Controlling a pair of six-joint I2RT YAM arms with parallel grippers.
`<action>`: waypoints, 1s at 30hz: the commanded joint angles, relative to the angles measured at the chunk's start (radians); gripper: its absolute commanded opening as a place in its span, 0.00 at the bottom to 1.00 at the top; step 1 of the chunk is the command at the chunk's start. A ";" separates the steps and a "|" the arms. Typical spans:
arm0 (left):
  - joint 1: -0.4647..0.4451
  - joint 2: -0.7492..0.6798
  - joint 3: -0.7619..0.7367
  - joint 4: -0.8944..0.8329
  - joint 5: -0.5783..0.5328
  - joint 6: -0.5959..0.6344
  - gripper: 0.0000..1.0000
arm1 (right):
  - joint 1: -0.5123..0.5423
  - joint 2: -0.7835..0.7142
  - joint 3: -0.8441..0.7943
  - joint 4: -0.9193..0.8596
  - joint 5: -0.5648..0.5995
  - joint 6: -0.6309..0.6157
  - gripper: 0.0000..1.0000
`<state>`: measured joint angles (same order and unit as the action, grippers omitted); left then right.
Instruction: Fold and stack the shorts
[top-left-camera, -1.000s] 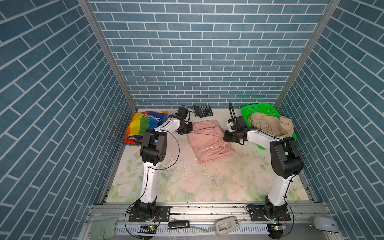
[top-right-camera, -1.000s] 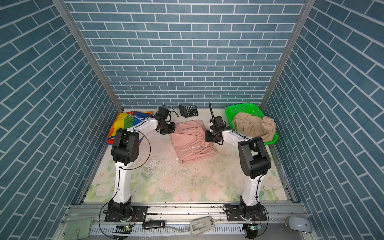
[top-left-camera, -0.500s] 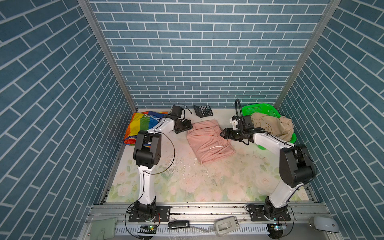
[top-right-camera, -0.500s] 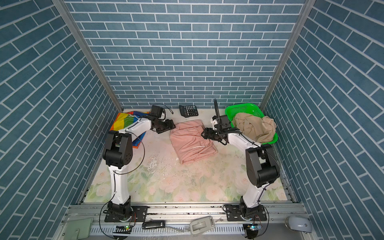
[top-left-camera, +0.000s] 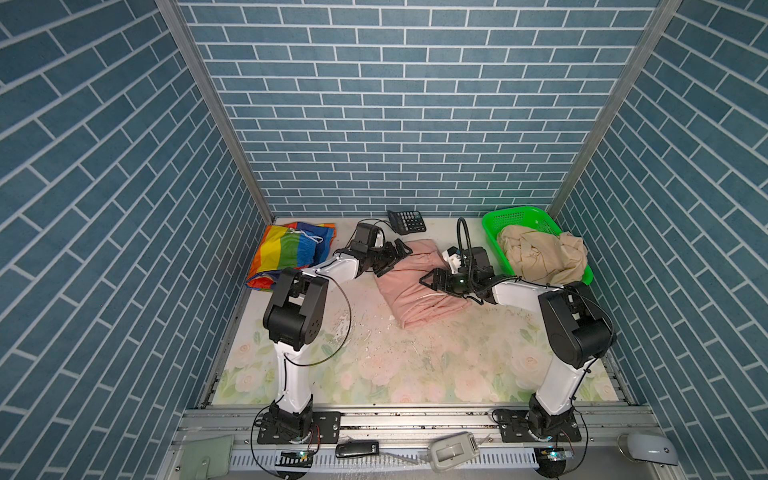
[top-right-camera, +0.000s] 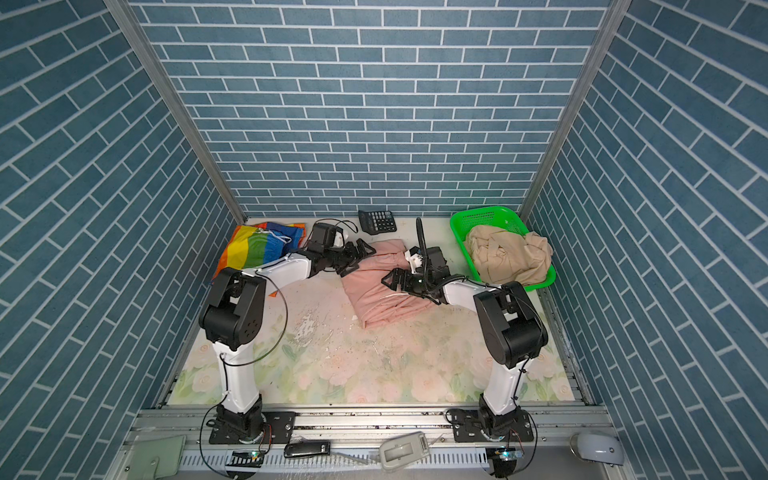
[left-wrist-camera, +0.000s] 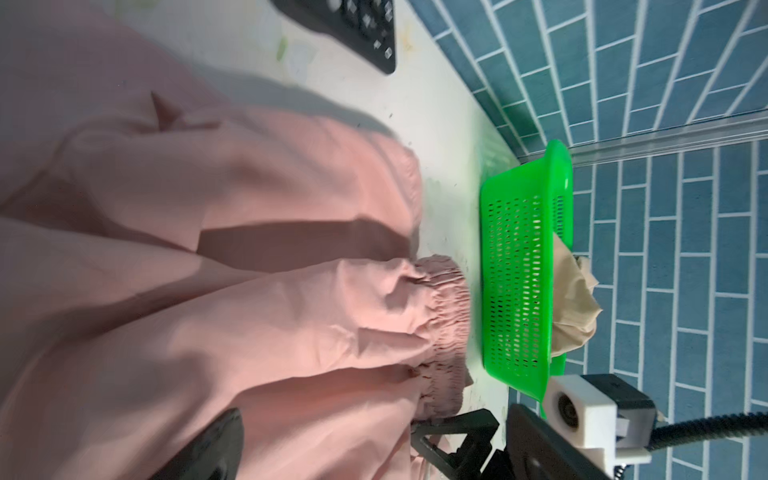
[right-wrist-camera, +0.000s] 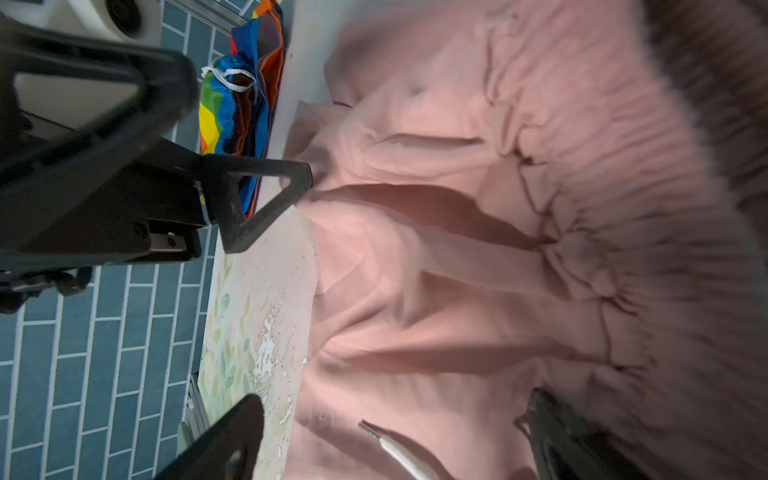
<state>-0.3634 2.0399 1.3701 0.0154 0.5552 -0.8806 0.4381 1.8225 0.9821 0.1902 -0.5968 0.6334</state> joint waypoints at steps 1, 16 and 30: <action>0.025 0.042 -0.017 0.031 -0.005 -0.010 1.00 | -0.019 0.017 -0.034 0.072 -0.048 0.032 0.99; 0.090 0.082 0.119 -0.141 -0.033 0.110 1.00 | 0.093 -0.208 -0.059 -0.043 -0.009 -0.042 0.99; 0.102 0.213 0.220 -0.189 -0.018 0.121 1.00 | 0.378 0.039 -0.037 0.251 -0.002 0.097 0.99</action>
<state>-0.2722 2.2223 1.5845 -0.1204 0.5457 -0.7837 0.7986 1.8294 0.9485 0.3840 -0.6136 0.6899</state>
